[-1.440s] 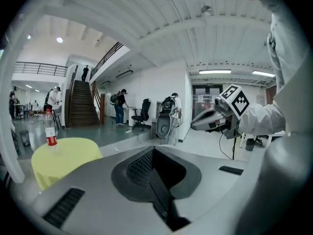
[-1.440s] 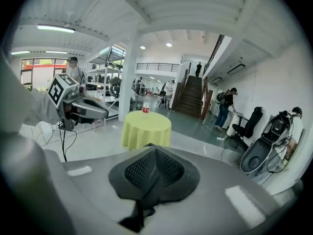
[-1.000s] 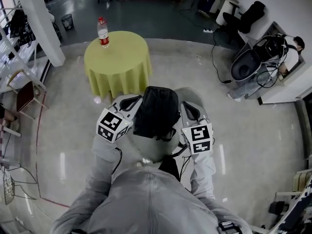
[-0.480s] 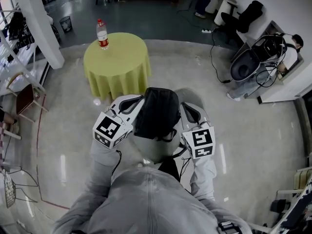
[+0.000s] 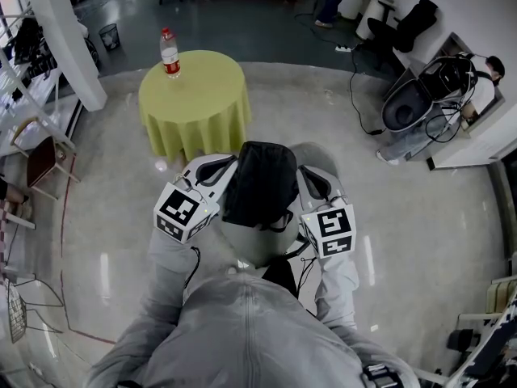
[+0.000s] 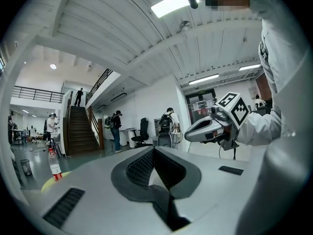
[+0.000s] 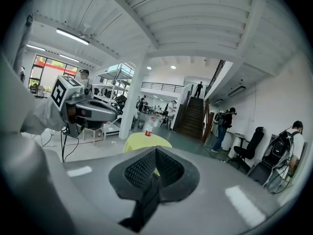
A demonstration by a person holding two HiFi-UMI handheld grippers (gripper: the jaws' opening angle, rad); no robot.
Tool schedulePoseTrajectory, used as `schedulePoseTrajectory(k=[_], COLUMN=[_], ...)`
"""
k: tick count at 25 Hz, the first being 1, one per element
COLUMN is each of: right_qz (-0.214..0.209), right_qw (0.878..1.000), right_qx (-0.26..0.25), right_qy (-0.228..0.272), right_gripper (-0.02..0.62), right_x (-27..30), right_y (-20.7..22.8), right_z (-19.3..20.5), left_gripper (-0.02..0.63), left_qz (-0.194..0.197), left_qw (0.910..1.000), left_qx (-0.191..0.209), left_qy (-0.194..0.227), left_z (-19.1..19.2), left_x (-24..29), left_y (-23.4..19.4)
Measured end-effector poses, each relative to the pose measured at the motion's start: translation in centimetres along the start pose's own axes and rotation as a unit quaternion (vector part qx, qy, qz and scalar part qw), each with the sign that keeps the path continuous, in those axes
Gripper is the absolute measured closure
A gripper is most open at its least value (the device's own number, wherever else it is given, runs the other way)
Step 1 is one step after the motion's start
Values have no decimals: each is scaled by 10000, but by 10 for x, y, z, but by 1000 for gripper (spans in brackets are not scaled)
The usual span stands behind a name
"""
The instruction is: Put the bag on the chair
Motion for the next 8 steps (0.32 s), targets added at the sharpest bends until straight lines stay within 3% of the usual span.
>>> schedulePoseTrajectory(k=[8], right_qz=[21], right_qw=[10000], right_qx=[8], right_qy=[-17], right_gripper=[584], right_x=[4], right_y=[-1], right_z=[7], left_gripper=[600], left_qz=[45], left_qw=[9999], left_qx=[89], left_qy=[-120], left_z=[7], left_x=[5], left_y=[4])
Point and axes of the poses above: the fingertips, and each gripper's own axes: x forward along the fingers, y to its right, z out of its underside, the point moved 7 cm from there along -x, backward along the fingers, and after that the axes turned 12 degrees about -y, right-handed, at the moved point
